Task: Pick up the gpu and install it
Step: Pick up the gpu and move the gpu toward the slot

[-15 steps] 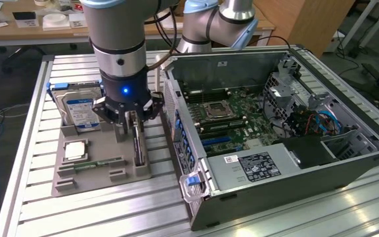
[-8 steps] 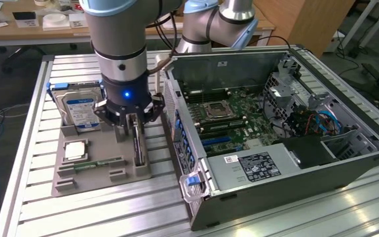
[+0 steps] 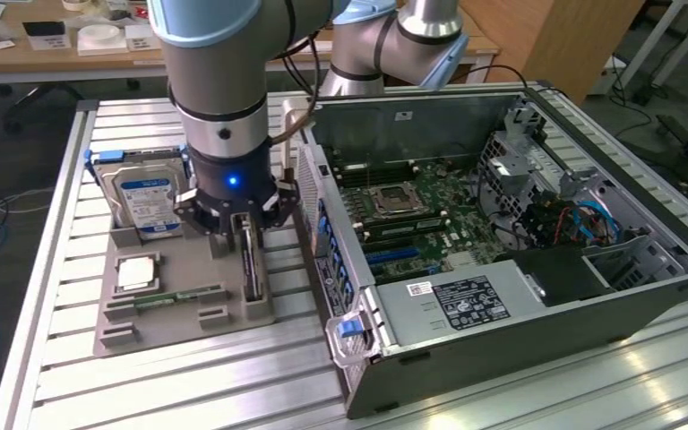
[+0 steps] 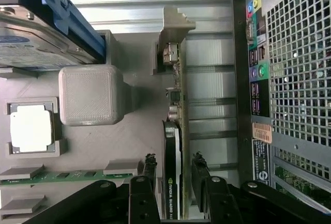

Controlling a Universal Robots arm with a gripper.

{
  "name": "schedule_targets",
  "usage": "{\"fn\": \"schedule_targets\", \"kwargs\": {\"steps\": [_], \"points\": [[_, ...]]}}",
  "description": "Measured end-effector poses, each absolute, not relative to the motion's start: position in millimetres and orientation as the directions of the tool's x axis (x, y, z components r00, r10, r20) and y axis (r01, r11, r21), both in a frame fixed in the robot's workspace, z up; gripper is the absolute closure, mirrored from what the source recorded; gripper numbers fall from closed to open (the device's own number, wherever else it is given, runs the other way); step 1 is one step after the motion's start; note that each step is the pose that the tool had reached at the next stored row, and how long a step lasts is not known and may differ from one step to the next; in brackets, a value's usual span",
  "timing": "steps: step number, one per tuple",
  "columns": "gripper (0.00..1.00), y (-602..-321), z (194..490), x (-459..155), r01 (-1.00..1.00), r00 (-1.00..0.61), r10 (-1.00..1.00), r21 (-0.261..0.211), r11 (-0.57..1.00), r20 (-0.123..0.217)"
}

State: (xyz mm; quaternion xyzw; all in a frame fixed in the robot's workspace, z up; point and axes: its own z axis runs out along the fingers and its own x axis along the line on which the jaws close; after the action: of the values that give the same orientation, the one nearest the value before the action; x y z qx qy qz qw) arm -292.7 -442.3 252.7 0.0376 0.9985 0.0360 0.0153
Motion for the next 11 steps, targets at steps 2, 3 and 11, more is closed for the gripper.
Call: {"fn": "schedule_targets", "kwargs": {"steps": [2,3,11], "points": [[0.58,-442.2,249.5,-292.7,0.074,-0.997,0.076,0.073,0.995,-0.028],[0.58,-442.1,248.1,-292.8,0.074,-0.997,0.076,0.073,0.995,-0.028],[0.58,-442.0,243.1,-292.8,0.074,-0.997,0.076,0.074,0.995,-0.028]]}}
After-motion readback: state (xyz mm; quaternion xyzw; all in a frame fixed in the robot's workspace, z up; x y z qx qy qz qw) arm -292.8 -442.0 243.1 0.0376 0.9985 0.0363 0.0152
